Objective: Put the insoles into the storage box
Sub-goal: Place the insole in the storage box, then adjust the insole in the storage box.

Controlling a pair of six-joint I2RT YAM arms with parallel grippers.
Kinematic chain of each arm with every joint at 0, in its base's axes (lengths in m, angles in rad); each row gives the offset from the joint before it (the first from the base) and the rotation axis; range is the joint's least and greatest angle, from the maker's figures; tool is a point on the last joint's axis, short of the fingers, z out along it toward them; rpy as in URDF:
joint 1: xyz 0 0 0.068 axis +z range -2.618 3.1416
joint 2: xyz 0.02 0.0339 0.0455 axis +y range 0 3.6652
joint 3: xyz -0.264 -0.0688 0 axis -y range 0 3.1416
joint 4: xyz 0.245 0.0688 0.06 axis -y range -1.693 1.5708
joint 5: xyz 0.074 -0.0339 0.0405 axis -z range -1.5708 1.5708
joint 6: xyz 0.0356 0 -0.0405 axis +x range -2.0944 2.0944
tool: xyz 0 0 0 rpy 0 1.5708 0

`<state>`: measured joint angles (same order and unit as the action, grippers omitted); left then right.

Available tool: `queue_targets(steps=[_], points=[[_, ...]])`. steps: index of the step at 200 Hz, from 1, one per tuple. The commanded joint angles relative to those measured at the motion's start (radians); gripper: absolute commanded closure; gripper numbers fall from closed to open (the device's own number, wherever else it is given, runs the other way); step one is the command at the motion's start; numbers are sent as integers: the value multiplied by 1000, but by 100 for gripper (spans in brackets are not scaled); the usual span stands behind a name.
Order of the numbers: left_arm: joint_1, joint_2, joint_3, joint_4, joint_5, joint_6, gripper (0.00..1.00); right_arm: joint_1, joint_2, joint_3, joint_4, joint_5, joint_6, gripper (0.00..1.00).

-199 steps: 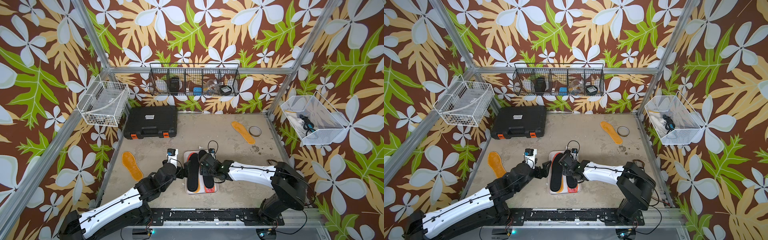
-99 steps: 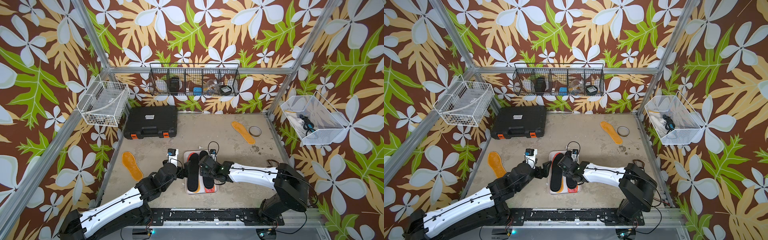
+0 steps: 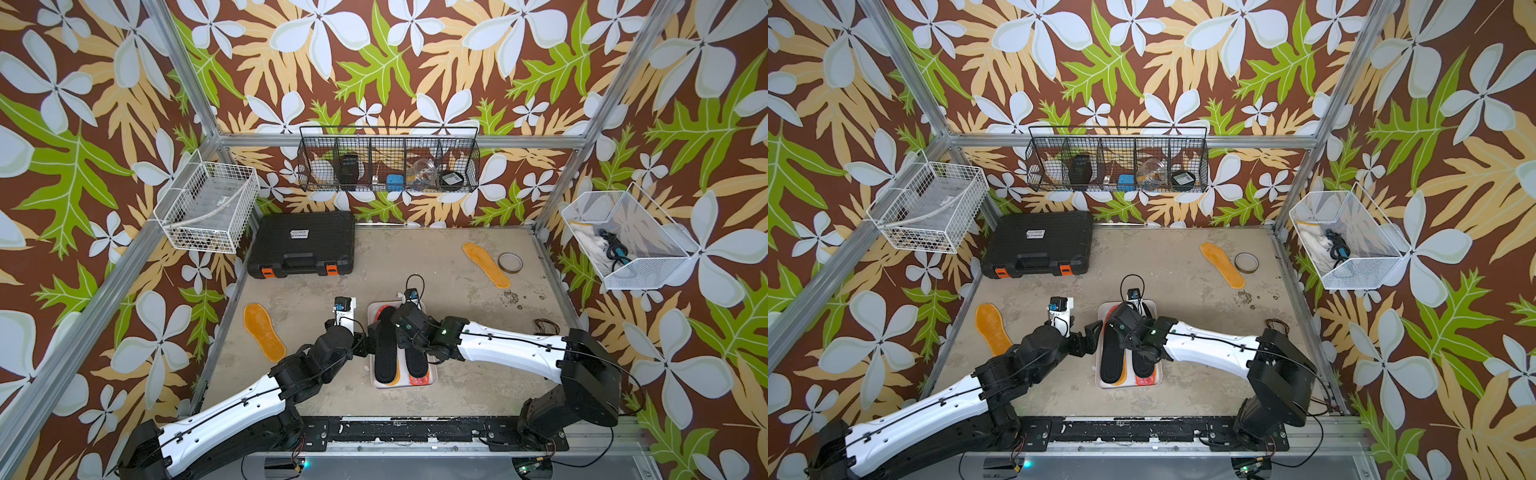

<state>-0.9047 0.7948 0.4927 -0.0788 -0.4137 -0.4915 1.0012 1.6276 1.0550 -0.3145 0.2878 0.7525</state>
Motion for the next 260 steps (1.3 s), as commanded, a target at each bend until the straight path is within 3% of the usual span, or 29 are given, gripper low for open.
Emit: queue_targets(steps=[1,42,75,123,207,260], points=[[0,-6,8,-7,-8,1,6,-22,47,24,62,-73,-106,71],[1,-35,-1,-29,-26,-2,6,-43,160,122,57,-118,-146,69],[1,-44,-8,-34,-30,-8,6,-80,226,138,11,-133,-97,67],[1,-49,-13,-40,-39,-4,6,-87,187,73,33,-133,-88,65],[0,-38,-12,-33,-36,-9,6,-85,225,99,120,-319,-136,42],[0,-32,-14,-28,-40,-9,6,-85,158,96,119,-330,-168,40]])
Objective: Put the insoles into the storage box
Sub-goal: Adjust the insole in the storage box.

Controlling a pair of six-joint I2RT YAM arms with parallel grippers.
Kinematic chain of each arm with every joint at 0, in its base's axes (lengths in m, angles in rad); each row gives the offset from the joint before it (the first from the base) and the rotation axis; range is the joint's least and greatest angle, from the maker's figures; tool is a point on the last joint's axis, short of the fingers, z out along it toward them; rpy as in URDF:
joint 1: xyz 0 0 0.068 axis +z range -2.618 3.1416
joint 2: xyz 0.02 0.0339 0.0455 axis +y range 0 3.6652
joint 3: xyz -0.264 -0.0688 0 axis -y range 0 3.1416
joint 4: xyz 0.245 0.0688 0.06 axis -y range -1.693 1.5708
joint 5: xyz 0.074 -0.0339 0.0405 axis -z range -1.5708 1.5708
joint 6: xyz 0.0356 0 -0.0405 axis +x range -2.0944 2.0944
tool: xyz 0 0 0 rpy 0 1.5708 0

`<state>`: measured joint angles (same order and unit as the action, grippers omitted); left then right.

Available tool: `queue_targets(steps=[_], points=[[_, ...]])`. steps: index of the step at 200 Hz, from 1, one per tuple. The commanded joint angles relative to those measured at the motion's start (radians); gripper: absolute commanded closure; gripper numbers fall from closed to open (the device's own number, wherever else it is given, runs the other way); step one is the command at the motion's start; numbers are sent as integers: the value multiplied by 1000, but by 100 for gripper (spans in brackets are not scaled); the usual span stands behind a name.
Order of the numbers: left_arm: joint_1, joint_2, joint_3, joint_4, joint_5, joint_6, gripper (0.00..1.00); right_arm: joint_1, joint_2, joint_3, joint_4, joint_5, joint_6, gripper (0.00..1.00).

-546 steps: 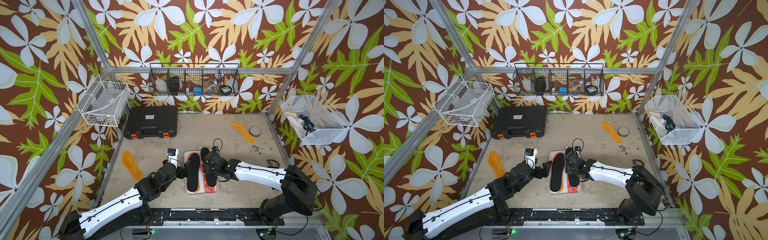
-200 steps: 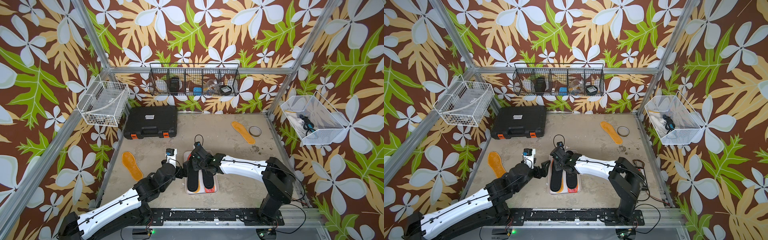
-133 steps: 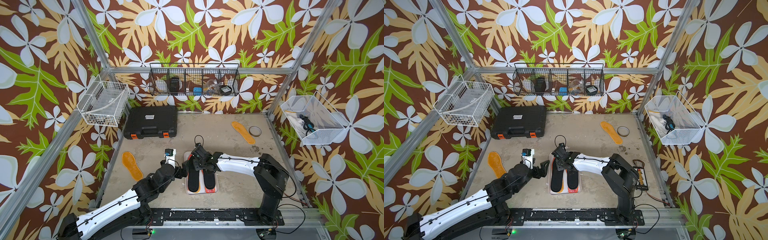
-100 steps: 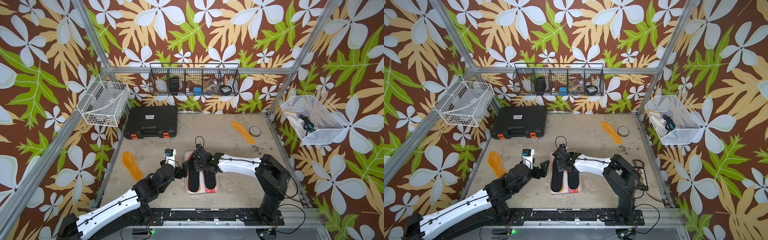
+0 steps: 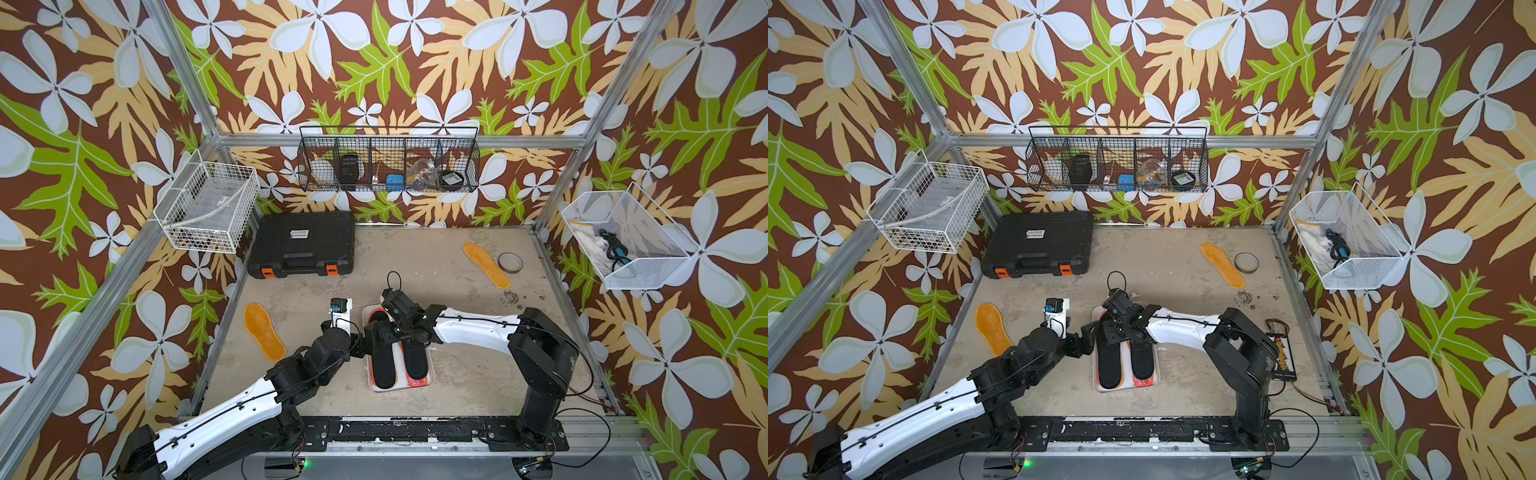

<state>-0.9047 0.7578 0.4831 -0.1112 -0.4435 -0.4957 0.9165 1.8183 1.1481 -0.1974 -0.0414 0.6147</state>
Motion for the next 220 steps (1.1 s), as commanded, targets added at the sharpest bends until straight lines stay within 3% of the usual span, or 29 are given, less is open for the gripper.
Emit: queue_targets(steps=[1,34,55,86,165,220], points=[[0,5,-5,4,-11,-4,6,-1,-34,4,0,2,-31,40],[1,11,-3,5,-10,-1,6,-1,-120,6,-71,60,-34,39],[1,12,-3,7,-11,1,6,-11,-162,-17,-109,164,-26,38],[0,30,-6,15,-2,-11,6,-47,-104,2,-173,212,-59,39],[1,35,-12,12,8,-20,6,-47,5,1,-177,196,-27,33],[1,59,-7,23,-2,-7,6,-23,-32,-10,-133,172,-46,46]])
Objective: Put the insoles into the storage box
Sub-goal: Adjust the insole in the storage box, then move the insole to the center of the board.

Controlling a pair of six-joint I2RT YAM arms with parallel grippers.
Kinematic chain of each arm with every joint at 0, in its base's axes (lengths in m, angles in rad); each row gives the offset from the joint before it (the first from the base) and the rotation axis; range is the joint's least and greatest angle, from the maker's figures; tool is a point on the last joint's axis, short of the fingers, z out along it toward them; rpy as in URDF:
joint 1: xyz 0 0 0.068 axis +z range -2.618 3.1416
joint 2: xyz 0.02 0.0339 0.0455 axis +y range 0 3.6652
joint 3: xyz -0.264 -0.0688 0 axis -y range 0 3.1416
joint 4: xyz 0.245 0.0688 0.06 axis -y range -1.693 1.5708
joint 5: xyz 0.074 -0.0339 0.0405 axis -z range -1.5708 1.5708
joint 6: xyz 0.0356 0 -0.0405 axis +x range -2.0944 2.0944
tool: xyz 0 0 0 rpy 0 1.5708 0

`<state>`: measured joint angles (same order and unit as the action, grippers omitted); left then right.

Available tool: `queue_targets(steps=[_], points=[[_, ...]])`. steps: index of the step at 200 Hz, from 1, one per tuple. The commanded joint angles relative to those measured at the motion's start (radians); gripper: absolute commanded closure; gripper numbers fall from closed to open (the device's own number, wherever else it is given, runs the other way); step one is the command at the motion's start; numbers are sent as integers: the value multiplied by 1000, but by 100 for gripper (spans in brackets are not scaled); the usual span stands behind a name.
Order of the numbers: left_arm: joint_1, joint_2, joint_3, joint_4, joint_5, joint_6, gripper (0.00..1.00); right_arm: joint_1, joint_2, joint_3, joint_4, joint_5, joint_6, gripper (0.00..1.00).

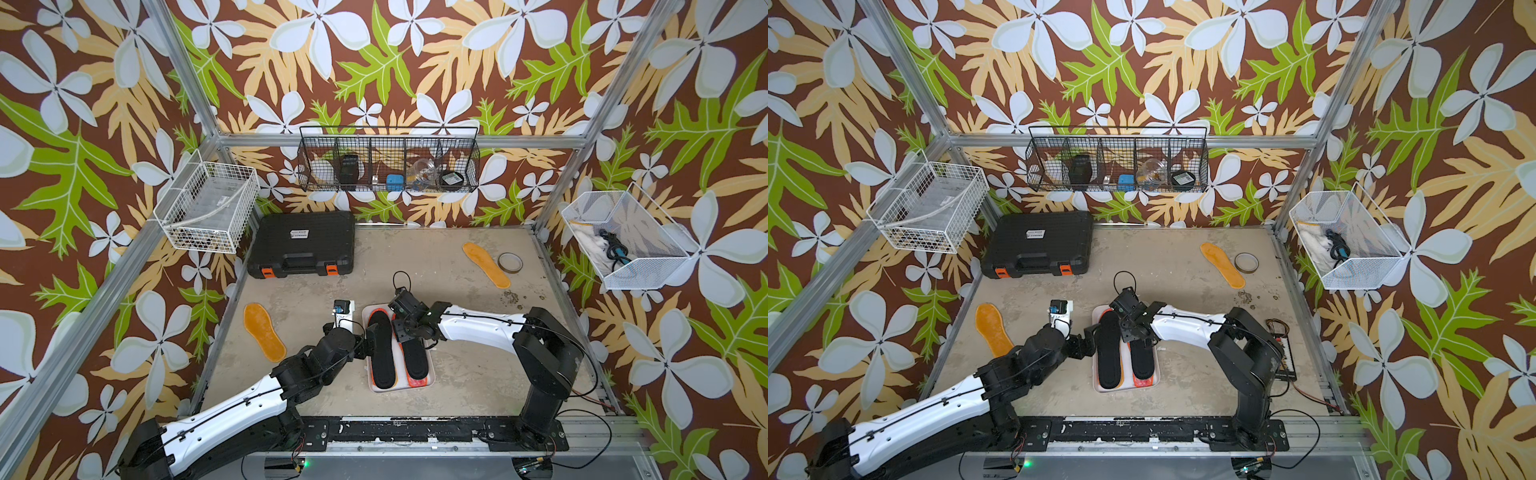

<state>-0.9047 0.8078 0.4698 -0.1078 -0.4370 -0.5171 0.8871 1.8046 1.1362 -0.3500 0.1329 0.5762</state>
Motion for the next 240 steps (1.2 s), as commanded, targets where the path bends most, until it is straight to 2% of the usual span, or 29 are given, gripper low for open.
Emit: queue_targets(steps=[1,30,47,71,77,89,114,127,148,164,172,203,215,240], points=[[0,9,6,19,-9,15,6,6,-18,2,18,-1,-7,46],[8,26,21,28,-8,18,6,4,-36,40,-43,47,-23,38],[49,35,39,15,16,8,6,-10,-79,69,-73,75,-43,34],[142,52,62,14,105,7,6,-81,-160,107,-86,103,-100,29],[159,66,72,12,122,8,1,-113,-177,111,-82,110,-116,28],[183,117,109,-16,146,4,0,-178,-200,121,-78,94,-145,28],[212,215,193,-170,56,-72,0,-239,-213,133,-86,98,-177,27],[315,245,201,-238,64,-106,0,-243,-212,116,-78,84,-176,26],[588,288,184,-247,145,-104,0,-243,-207,73,-46,30,-167,26],[754,360,210,-251,185,-110,0,-243,-197,48,-33,-4,-169,26],[799,403,238,-251,189,-109,0,-244,-188,46,-42,-17,-165,25],[924,567,395,-320,33,-126,0,-241,-175,51,-71,-140,-193,26],[973,577,389,-304,-5,-158,0,-242,-185,51,-92,-138,-216,25],[1062,568,317,-228,40,-189,0,-242,-225,27,-99,-97,-251,24]])
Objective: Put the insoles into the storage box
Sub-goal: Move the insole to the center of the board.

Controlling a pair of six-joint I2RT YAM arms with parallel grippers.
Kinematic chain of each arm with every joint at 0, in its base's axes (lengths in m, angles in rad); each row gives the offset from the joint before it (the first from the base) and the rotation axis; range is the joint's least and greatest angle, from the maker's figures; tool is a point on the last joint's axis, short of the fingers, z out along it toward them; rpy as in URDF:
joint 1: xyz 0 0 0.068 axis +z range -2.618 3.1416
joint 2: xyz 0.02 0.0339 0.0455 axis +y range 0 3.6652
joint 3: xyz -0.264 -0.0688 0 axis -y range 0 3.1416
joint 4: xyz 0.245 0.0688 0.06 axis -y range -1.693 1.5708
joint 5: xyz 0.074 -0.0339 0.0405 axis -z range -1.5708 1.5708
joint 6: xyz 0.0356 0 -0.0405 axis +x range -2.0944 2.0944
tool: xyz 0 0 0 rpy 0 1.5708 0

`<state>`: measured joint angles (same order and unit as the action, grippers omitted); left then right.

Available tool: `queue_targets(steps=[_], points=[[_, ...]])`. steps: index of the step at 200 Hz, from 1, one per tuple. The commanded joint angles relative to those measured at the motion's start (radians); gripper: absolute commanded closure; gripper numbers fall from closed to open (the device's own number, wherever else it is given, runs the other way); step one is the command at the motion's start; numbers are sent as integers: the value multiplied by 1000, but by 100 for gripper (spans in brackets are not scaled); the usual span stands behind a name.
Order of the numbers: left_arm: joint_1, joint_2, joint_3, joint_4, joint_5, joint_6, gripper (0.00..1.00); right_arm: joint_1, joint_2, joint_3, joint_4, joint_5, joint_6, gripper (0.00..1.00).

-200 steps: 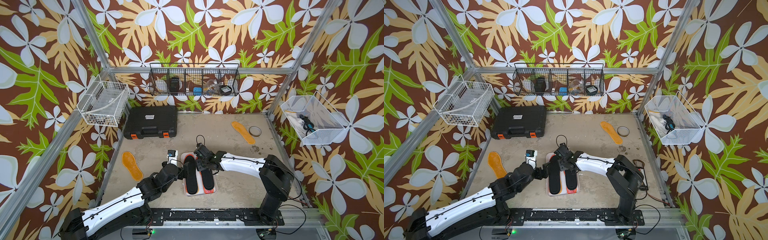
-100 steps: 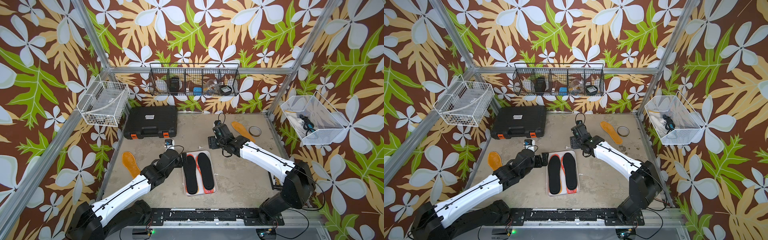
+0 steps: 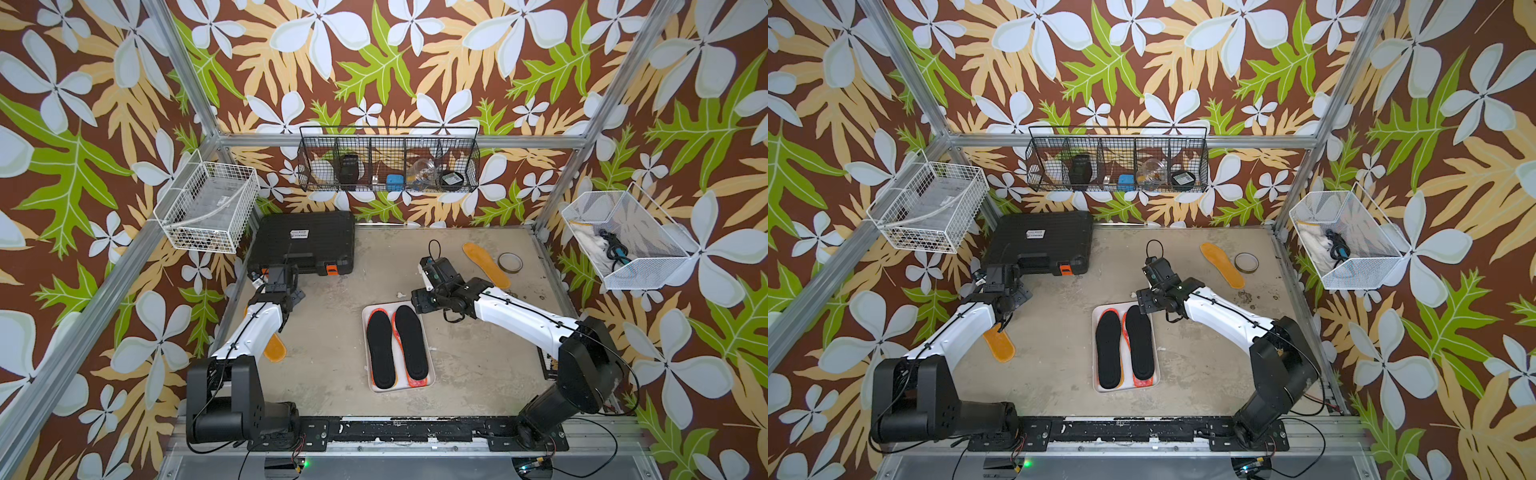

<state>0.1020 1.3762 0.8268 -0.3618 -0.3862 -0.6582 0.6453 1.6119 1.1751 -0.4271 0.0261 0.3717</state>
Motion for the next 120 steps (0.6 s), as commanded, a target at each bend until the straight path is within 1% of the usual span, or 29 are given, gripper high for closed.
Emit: queue_targets(steps=[1,22,36,57,76,102,120], points=[[56,1,-42,28,-12,-49,0,-1,-35,-12,-22,10,-47,24],[59,14,-82,57,-5,-63,0,-1,-66,-29,-13,1,-38,24],[60,27,-113,65,-29,-73,0,0,-94,-52,0,-1,-29,24],[100,19,-171,110,-21,-72,0,-1,-130,-82,7,13,-22,24],[140,10,-192,125,-18,-64,0,-1,-151,-100,4,15,-14,24],[149,2,-208,145,-20,-53,0,1,-168,-114,7,11,-2,23],[175,17,-226,181,27,-39,0,0,-180,-112,4,12,5,23]])
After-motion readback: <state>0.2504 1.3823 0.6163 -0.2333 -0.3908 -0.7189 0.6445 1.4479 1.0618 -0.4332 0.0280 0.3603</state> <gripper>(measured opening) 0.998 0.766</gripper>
